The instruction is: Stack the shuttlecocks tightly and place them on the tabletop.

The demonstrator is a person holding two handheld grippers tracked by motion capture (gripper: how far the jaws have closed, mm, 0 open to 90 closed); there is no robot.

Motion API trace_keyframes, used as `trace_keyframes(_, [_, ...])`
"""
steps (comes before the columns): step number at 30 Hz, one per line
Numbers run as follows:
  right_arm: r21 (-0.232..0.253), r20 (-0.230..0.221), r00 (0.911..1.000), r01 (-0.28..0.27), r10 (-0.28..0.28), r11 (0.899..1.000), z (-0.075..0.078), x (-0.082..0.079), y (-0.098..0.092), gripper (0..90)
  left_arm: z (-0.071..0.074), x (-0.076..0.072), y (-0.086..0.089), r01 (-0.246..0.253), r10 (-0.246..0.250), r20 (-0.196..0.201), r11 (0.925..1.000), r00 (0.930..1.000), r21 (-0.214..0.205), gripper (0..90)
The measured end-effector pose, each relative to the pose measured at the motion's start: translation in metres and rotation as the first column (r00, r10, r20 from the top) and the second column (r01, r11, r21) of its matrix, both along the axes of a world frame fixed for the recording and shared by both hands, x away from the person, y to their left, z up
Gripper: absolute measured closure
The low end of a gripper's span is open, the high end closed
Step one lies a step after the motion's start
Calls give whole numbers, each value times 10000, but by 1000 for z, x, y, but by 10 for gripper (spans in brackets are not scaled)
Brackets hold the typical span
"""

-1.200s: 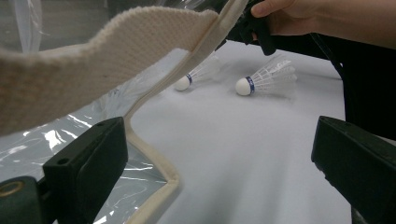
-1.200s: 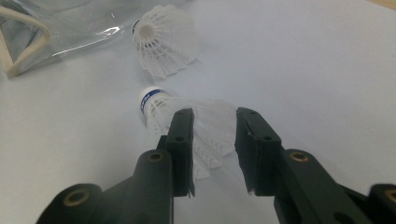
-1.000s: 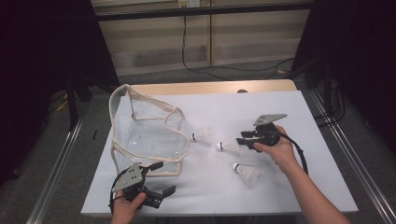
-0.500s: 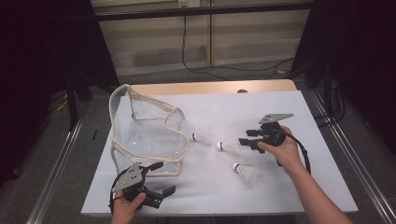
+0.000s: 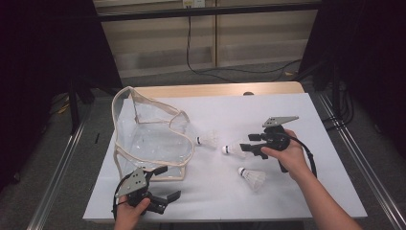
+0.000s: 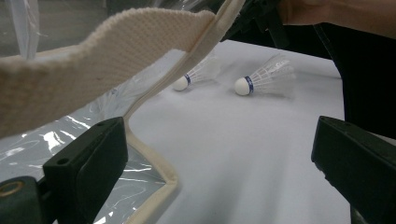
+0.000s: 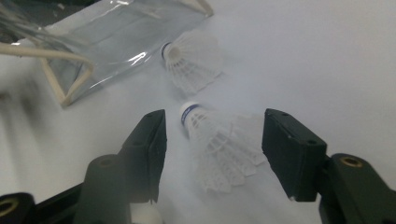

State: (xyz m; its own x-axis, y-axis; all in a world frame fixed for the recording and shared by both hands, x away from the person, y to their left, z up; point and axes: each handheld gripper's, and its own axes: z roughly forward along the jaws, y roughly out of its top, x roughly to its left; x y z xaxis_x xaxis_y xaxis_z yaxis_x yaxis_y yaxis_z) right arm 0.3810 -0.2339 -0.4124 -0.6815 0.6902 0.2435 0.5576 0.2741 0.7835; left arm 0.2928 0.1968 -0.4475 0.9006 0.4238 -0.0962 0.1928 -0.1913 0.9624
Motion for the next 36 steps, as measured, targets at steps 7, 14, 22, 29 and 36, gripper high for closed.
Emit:
trace_keyframes(7, [-420,-567,9976,-428,404,9982,-14,0,9,589,0,0,0,44,-45,31,10000,10000,29,40])
trace_keyframes(14, [-217,-754,9953,-625,607,9978,-21,4,19,845,0,0,0,38,-38,12,10000,10000,14,40])
trace_keyframes(22, [383,-868,9953,-401,433,9985,-23,10,21,900,0,0,0,37,-37,11,10000,10000,29,40])
trace_keyframes(29, [825,-923,9938,-551,627,9951,-21,14,28,900,0,0,0,20,-20,22,10000,10000,12,40])
trace_keyframes(36, [701,-1106,9906,-734,809,9948,-27,14,36,900,0,0,1,-11,11,15,10000,10000,-16,40])
